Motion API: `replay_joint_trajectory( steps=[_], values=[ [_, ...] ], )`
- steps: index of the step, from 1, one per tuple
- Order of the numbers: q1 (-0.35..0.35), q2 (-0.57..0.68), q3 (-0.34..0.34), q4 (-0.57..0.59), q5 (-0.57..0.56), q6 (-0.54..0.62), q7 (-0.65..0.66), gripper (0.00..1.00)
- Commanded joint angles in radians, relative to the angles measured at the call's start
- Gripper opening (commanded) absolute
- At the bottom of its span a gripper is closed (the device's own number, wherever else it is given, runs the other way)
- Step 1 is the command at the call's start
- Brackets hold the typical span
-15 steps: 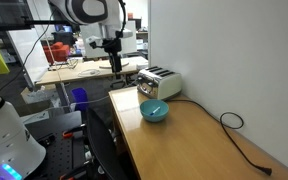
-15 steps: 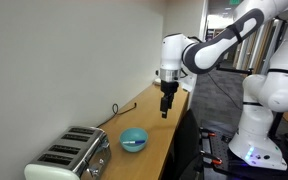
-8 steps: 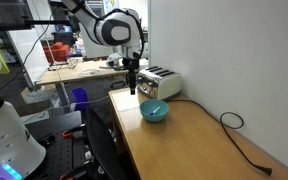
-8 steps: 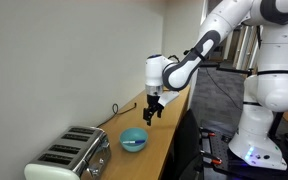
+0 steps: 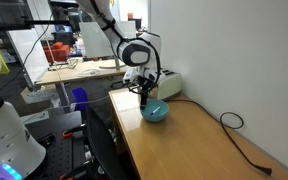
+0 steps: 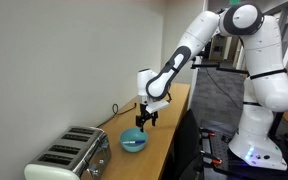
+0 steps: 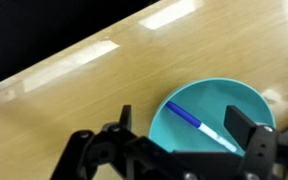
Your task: Move the bowl to the right
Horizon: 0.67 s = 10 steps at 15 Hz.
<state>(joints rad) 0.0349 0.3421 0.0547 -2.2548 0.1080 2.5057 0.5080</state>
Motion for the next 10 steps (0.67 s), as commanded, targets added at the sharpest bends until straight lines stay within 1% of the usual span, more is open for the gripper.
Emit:
replay_joint_trajectory(
  steps=[1,3,4,5,10],
  values=[
    [-0.004,0.086,-0.016,0.075,0.087,-0.001,-0.070,1.00],
    [-0.011,0.129,-0.024,0.113,0.120,-0.006,-0.095,1.00],
    [-0.014,0.145,-0.028,0.129,0.131,-0.005,-0.105,0.90],
    [-0.014,0.156,-0.032,0.141,0.138,-0.007,-0.105,0.74],
    [-0.021,0.185,-0.045,0.162,0.148,-0.018,-0.108,0.35]
  ],
)
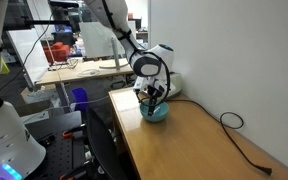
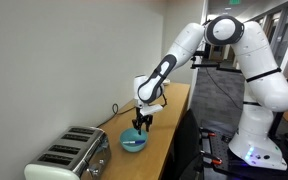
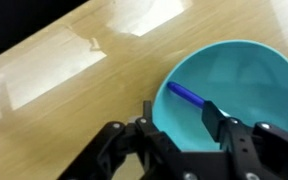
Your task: Move the bowl to the right
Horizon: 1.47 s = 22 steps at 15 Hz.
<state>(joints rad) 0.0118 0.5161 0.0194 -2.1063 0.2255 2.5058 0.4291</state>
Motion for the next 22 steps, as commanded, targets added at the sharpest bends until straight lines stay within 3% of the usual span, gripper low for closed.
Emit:
replay_joint_trajectory(
  steps=[1,2,5,6,7,9,14,16,22],
  values=[
    [0.004,0.014,-0.015,0.011,0.029,-0.017,-0.023,0.47],
    [0.001,0.016,-0.017,0.008,0.031,-0.019,-0.025,0.68],
    [-0.002,0.022,-0.022,0.005,0.030,-0.021,-0.030,0.77],
    [-0.004,0.025,-0.020,0.007,0.033,-0.021,-0.032,0.73],
    [-0.004,0.030,-0.019,0.010,0.032,-0.022,-0.033,0.53],
    [-0.004,0.038,-0.017,0.013,0.032,-0.025,-0.037,0.45],
    [-0.003,0.044,-0.016,0.010,0.030,-0.019,-0.049,0.05],
    [-0.001,0.036,-0.019,0.000,0.028,-0.011,-0.047,0.00],
    [0.003,-0.063,-0.042,-0.068,0.016,0.028,-0.033,0.01]
  ],
)
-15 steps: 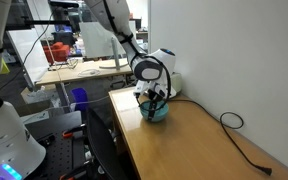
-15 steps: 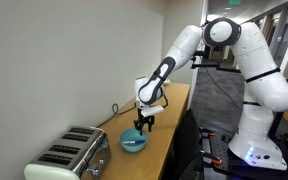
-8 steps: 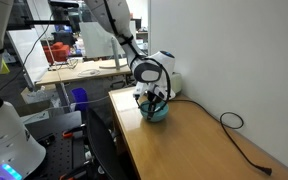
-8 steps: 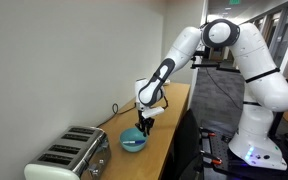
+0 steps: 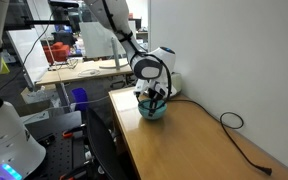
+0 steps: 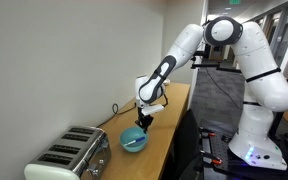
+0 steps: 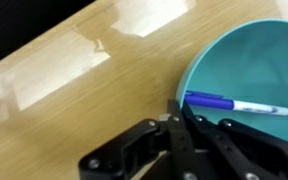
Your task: Move the bowl to the right
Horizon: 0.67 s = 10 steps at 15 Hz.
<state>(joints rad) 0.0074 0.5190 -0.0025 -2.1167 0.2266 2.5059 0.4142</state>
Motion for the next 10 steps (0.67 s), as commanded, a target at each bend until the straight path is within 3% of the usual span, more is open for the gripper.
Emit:
replay_joint_trajectory(
  steps=[1,6,10],
  values=[
    [0.005,-0.081,-0.030,-0.067,0.014,0.029,-0.013,0.01],
    [-0.050,-0.115,-0.067,-0.099,0.061,0.031,-0.014,0.01],
    [-0.142,-0.133,-0.052,-0.140,0.201,0.044,-0.105,0.01]
  ],
)
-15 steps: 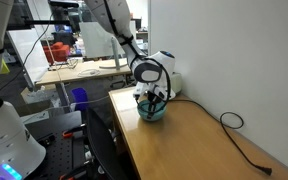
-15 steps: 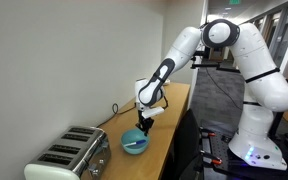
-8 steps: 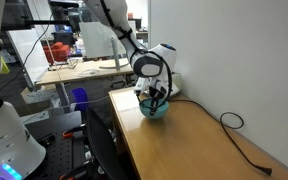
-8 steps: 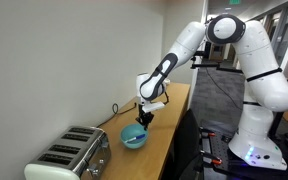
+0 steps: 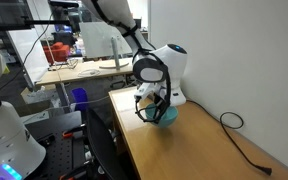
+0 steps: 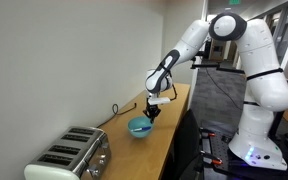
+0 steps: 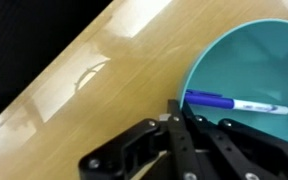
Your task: Move the bowl to the right
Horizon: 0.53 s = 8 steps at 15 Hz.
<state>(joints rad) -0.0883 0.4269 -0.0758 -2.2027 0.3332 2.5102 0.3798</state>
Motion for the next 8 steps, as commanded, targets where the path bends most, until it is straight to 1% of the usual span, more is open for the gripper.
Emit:
replay_joint_trajectory(
  steps=[1,4,7,8],
  values=[
    [-0.066,-0.047,0.017,-0.072,0.125,0.048,-0.097,0.01],
    [-0.119,-0.058,0.001,-0.113,0.190,0.058,-0.167,0.01],
    [-0.125,-0.060,-0.036,-0.149,0.172,0.079,-0.136,0.01],
    [-0.134,-0.058,-0.039,-0.154,0.179,0.085,-0.144,0.01]
  ],
)
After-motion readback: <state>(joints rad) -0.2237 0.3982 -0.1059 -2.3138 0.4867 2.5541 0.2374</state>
